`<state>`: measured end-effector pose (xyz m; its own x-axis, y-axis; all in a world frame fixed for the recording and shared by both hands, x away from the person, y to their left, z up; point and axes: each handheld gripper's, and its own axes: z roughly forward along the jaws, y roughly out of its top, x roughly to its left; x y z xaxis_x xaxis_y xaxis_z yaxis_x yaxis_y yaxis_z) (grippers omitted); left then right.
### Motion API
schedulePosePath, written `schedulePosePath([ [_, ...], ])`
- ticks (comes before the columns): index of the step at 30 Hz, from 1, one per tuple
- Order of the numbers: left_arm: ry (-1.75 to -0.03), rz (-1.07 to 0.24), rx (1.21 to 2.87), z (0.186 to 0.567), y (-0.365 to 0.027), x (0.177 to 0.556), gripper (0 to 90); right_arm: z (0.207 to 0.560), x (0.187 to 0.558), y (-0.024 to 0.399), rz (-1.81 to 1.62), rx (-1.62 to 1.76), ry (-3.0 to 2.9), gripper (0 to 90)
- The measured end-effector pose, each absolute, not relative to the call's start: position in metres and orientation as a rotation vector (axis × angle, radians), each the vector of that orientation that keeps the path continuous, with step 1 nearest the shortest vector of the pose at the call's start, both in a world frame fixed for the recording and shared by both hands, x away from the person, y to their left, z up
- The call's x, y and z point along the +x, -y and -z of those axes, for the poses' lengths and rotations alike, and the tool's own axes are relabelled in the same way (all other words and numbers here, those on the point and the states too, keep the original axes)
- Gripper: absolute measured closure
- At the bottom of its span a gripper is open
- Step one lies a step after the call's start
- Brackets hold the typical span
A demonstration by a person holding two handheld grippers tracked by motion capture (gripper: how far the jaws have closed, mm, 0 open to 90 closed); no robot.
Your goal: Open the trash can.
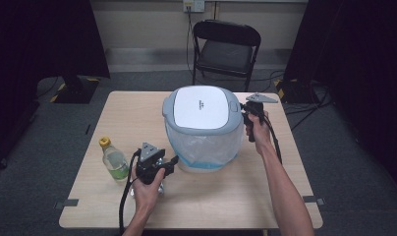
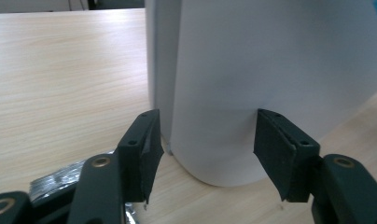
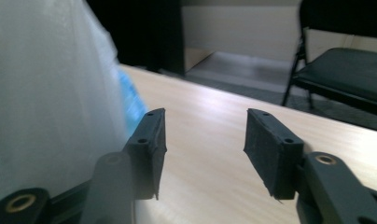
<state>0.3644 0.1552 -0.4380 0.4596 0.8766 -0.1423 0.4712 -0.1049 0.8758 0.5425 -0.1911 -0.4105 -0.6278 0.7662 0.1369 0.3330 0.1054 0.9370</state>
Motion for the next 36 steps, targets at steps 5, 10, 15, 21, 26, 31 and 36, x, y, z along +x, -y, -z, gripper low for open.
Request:
schedulePosePath([
  [5,-1.171,-0.521,1.739,0.438,-0.156,0.367,46.7,0.406,0.533,0.187,-1.505,1.008,-2.051,67.7],
  [10,-1.205,-0.575,1.728,0.437,-0.156,0.37,59.4,0.403,0.526,0.19,-1.516,0.969,-2.091,72.1],
  [15,-1.218,-0.568,1.71,0.435,-0.155,0.374,65.5,0.404,0.517,0.194,-1.509,0.973,-2.091,72.8],
  [21,-1.174,-0.508,1.768,0.429,-0.163,0.362,46.6,0.405,0.515,0.201,-1.495,0.998,-2.068,52.9],
  [26,-1.13,-0.508,1.785,0.428,-0.151,0.35,44.7,0.403,0.521,0.2,-1.514,0.994,-2.061,53.0],
  [31,-1.16,-0.524,1.758,0.429,-0.147,0.354,46.1,0.404,0.519,0.199,-1.54,0.969,-2.082,67.0],
  [36,-1.192,-0.54,1.725,0.43,-0.153,0.364,50.8,0.402,0.513,0.204,-1.555,0.938,-2.129,73.5],
])
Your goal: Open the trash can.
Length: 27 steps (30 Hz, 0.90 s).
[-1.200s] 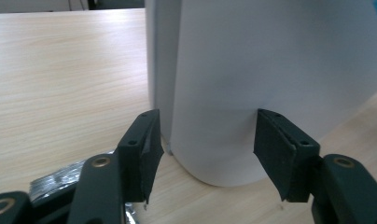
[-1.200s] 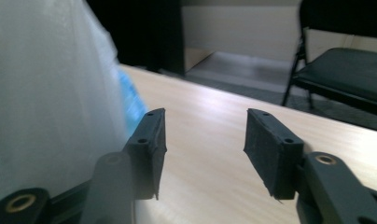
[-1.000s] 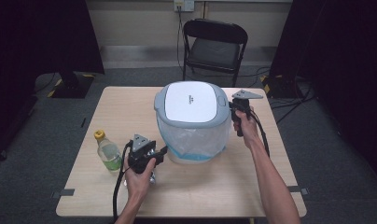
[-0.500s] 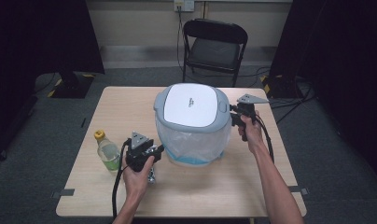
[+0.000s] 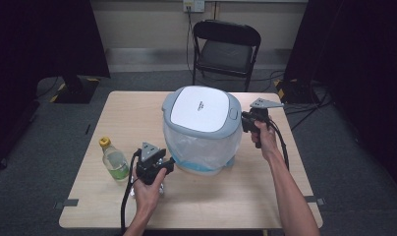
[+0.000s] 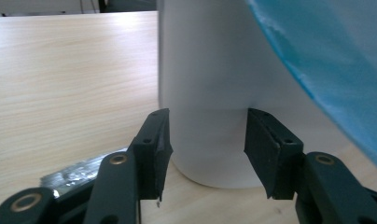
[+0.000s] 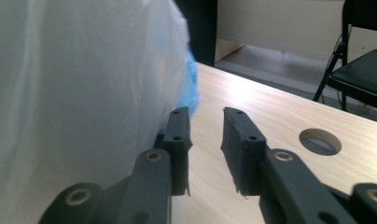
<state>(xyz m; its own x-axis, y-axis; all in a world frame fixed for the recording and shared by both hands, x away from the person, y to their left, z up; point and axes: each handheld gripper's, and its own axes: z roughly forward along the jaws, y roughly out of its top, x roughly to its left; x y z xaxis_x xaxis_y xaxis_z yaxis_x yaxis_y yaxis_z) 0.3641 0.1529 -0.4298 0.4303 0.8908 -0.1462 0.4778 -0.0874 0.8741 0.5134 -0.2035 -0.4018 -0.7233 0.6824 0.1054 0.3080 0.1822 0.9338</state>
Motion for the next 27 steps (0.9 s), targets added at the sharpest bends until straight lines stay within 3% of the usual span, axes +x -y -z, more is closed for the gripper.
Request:
schedulePosePath([
  [10,-1.267,-0.602,1.706,0.428,-0.166,0.386,60.8,0.401,0.477,0.207,-1.566,0.917,-2.155,70.1],
  [14,-1.275,-0.561,1.703,0.428,-0.167,0.382,55.6,0.404,0.48,0.212,-1.546,0.954,-2.136,44.0],
  [15,-1.275,-0.558,1.715,0.428,-0.165,0.379,54.3,0.405,0.484,0.213,-1.535,0.967,-2.13,41.9],
  [23,-1.273,-0.545,1.715,0.431,-0.164,0.383,50.8,0.41,0.51,0.198,-1.533,1.015,-2.083,41.3],
  [27,-1.253,-0.526,1.725,0.431,-0.165,0.389,53.8,0.407,0.504,0.191,-1.54,0.991,-2.111,64.8],
])
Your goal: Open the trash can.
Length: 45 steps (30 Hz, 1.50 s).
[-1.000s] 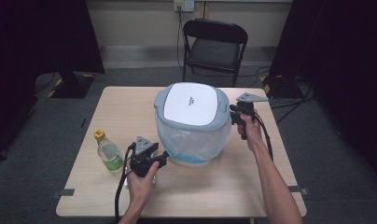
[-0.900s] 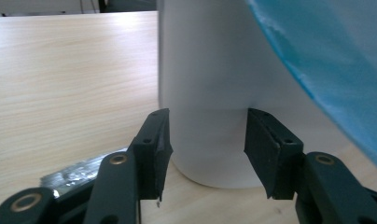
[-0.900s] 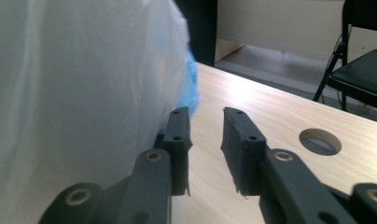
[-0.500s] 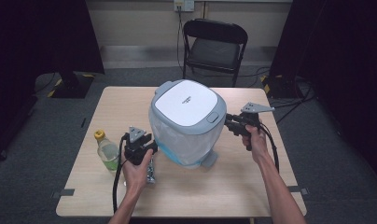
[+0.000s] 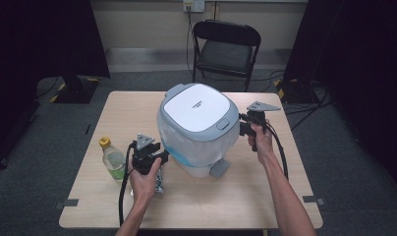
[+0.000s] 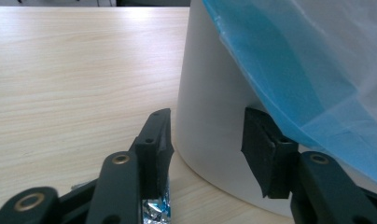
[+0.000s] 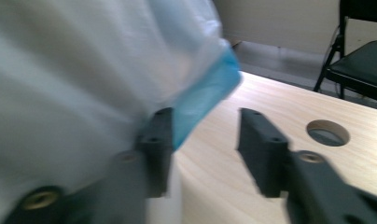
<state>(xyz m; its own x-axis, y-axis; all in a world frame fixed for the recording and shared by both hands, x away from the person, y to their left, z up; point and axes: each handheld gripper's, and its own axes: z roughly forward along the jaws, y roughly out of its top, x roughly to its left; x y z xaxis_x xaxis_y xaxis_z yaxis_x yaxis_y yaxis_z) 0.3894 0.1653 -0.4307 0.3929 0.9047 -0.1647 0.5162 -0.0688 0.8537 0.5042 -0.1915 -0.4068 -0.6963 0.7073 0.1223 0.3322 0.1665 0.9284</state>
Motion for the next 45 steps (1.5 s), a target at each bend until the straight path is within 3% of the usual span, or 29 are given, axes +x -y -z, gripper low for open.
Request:
schedulePosePath([
  [9,-1.214,-0.48,1.751,0.43,-0.166,0.399,65.7,0.403,0.462,0.202,-1.535,0.926,-2.159,66.3],
  [19,-1.135,-0.422,1.796,0.431,-0.155,0.403,66.4,0.399,0.407,0.219,-1.463,0.944,-2.147,66.0],
  [21,-1.133,-0.413,1.798,0.431,-0.156,0.404,65.9,0.398,0.398,0.219,-1.45,0.938,-2.157,62.3],
  [24,-1.128,-0.416,1.813,0.431,-0.157,0.405,60.4,0.397,0.39,0.223,-1.424,0.949,-2.161,44.2],
  [25,-1.128,-0.421,1.821,0.431,-0.157,0.405,57.3,0.397,0.389,0.225,-1.424,0.943,-2.174,35.8],
  [26,-1.124,-0.424,1.834,0.43,-0.157,0.405,55.0,0.398,0.388,0.227,-1.401,0.94,-2.183,34.1],
  [34,-1.128,-0.413,1.834,0.431,-0.16,0.407,48.1,0.412,0.393,0.242,-1.359,1.018,-2.186,33.6],
  [45,-1.145,-0.401,1.81,0.438,-0.16,0.416,48.8,0.421,0.433,0.232,-1.301,1.123,-2.033,33.6],
])
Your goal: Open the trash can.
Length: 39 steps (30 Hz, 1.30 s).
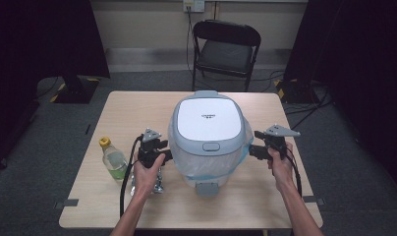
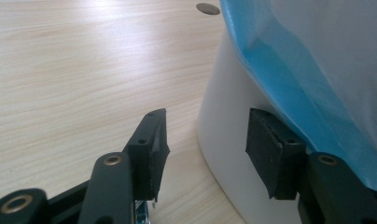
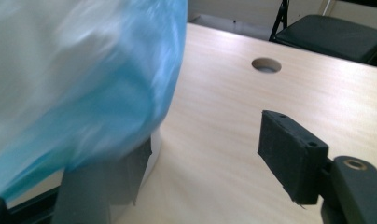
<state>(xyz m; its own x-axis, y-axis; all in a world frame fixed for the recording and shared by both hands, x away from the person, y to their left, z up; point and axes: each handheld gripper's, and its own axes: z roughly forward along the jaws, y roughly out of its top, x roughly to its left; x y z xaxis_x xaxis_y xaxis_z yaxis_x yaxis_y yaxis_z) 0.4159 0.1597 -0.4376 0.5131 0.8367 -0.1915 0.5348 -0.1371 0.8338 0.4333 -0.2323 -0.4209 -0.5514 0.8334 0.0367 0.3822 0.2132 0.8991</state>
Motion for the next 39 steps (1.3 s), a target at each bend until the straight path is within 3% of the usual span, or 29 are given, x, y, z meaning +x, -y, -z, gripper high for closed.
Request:
schedulePosePath([
  [3,-1.115,-0.394,1.813,0.438,-0.159,0.415,56.9,0.42,0.437,0.222,-1.398,1.089,-2.033,33.2],
  [9,-1.089,-0.377,1.799,0.437,-0.159,0.41,63.0,0.415,0.428,0.212,-1.423,1.05,-2.075,58.0],
  [12,-1.08,-0.387,1.806,0.436,-0.157,0.407,68.8,0.414,0.422,0.212,-1.449,1.042,-2.08,65.3],
  [16,-1.058,-0.374,1.813,0.436,-0.156,0.403,72.5,0.415,0.416,0.216,-1.48,1.027,-2.108,67.2],
  [29,-1.033,-0.355,1.839,0.434,-0.15,0.388,72.3,0.41,0.397,0.224,-1.411,1.028,-2.117,59.0],
  [36,-1.057,-0.377,1.832,0.437,-0.158,0.39,44.4,0.411,0.402,0.23,-1.399,1.054,-2.12,38.5],
  [39,-1.061,-0.386,1.836,0.438,-0.162,0.388,39.1,0.411,0.399,0.234,-1.391,1.057,-2.154,33.5],
])
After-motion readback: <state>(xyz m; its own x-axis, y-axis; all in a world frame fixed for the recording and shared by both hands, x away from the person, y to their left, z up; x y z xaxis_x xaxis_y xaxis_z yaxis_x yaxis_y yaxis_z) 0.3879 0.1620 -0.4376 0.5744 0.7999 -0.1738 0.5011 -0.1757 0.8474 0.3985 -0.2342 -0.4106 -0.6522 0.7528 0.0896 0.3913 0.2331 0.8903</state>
